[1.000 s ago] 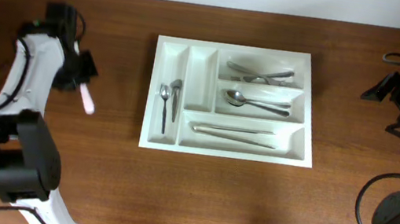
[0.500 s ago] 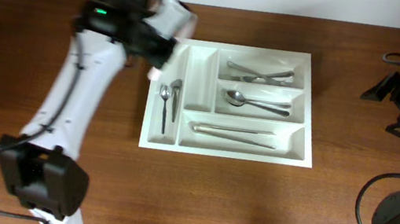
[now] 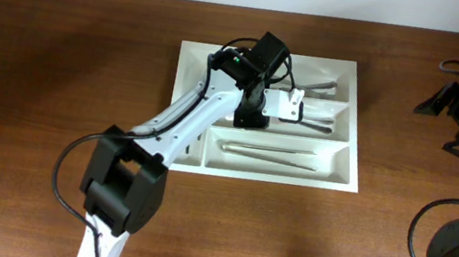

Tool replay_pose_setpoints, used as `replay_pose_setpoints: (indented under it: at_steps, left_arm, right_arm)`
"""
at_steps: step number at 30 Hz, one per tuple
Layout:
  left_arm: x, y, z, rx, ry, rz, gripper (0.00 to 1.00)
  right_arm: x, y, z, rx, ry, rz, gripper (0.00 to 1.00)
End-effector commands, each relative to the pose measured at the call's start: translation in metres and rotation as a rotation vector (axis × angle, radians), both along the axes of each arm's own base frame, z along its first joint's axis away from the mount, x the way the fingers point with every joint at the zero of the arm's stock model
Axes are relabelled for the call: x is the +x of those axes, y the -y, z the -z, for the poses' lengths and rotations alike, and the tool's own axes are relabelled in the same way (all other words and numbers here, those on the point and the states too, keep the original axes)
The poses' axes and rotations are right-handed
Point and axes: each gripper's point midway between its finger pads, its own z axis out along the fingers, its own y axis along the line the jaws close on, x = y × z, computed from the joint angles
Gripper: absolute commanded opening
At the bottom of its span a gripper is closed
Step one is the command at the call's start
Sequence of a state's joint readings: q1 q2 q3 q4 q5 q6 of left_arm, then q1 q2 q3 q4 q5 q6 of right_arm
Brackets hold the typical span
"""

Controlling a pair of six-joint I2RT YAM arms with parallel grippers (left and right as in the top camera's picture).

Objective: Pack container
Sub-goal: 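Lower the knife into the left narrow compartment and release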

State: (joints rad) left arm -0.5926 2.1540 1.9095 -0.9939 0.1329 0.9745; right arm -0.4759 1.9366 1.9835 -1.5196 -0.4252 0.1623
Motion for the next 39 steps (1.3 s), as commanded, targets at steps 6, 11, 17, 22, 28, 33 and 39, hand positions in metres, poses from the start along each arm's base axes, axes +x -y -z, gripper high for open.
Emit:
replay_pose_setpoints:
  at_steps: [6,11,17,22,28,33,39]
  left_arm:
    - [0.091,-0.054,-0.023,-0.247,0.086,-1.001,0.02]
    - [0.099,-0.079,-0.01,-0.381,-0.112,-1.296,0.02]
    - [0.113,-0.113,0.001,-0.433,-0.177,-1.51,0.02]
    - [0.112,-0.111,0.001,-0.475,-0.24,-1.564,0.02]
    - [0.103,-0.098,0.005,-0.476,-0.308,-1.555,0.02]
    - [0.096,-0.096,0.014,-0.447,-0.343,-1.554,0.02]
    - [0.079,-0.094,0.035,-0.331,-0.364,-1.493,0.02]
  right_arm:
    - [0.003,-0.003,0.0,0.008,0.005,-0.002,0.99]
    - [0.004,-0.003,0.0,0.006,0.009,-0.002,0.99]
    - [0.005,-0.002,0.0,0.004,0.012,-0.001,0.99]
    - [0.005,-0.004,0.0,0.004,0.013,-0.005,0.99]
    - [0.007,-0.012,0.0,0.004,0.012,-0.026,0.99]
    - [0.009,-0.017,0.0,0.004,0.012,-0.041,0.99]
    - [0.01,-0.018,0.0,0.004,0.015,-0.044,0.99]
